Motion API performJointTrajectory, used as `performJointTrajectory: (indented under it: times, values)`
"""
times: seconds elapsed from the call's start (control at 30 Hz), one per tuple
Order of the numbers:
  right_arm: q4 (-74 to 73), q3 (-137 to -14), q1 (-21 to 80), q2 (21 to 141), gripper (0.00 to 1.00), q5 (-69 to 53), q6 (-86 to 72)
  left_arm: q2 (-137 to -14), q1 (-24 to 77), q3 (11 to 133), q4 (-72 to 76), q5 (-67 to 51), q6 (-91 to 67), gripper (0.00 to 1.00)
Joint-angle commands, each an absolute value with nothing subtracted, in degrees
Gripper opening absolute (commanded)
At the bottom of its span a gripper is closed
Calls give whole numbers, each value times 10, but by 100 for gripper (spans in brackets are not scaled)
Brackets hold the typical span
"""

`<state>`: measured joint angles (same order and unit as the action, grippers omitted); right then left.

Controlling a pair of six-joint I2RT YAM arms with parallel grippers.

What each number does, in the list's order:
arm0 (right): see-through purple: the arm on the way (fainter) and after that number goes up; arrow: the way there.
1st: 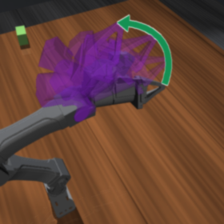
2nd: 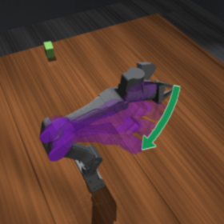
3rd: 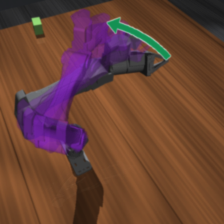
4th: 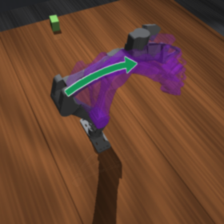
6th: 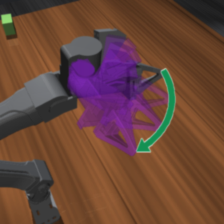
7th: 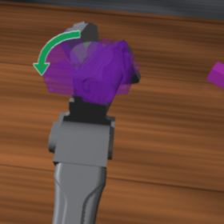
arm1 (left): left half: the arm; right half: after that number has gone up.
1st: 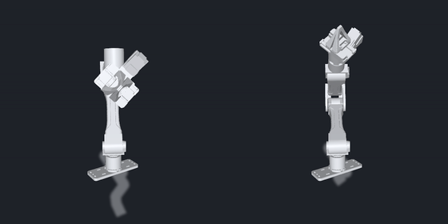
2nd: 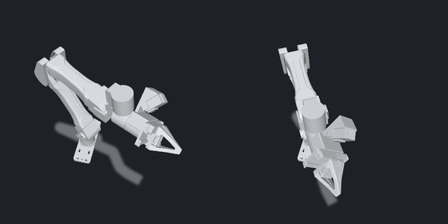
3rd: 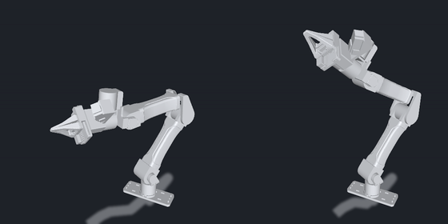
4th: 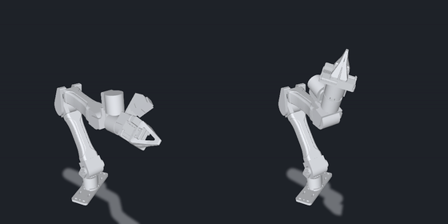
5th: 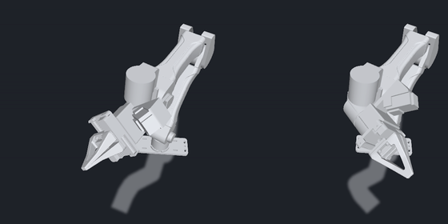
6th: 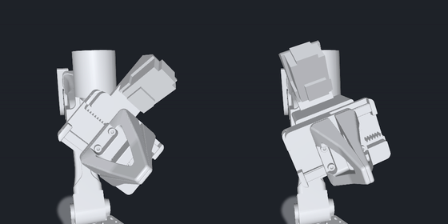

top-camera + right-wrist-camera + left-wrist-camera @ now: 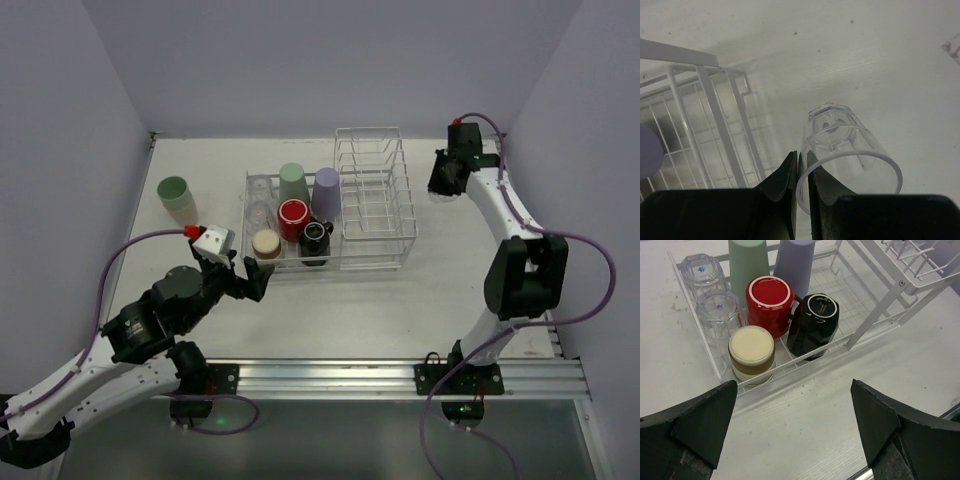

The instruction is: Unload the cups from the dish rack

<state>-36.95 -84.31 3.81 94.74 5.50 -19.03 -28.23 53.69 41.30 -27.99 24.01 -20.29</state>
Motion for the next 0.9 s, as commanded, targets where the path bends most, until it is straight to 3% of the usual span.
performJointTrajectory:
  times: [0.0, 0.17, 0.5, 0.53, 0.57, 0.7, 0.87]
  values:
    - [-381, -902, 27, 1011, 0, -22, -178, -292, 535, 414, -286, 233, -185, 100]
    - [-399, -955, 24, 1125, 0, -30, -176, -285, 531, 412, -283, 227, -184, 100]
    - [-429, -993, 23, 1196, 4, 17, -171, -293, 526, 411, -281, 217, -178, 100]
    - [-431, -995, 23, 1198, 7, 18, -171, -294, 525, 411, -280, 218, -178, 100]
    - [-432, -997, 23, 1200, 19, 18, -172, -294, 524, 411, -280, 218, -178, 100]
    - [-426, -997, 23, 1187, 45, 5, -173, -301, 519, 410, -280, 221, -178, 100]
    - [-396, -990, 23, 1122, 53, -32, -183, -323, 516, 413, -282, 235, -179, 100]
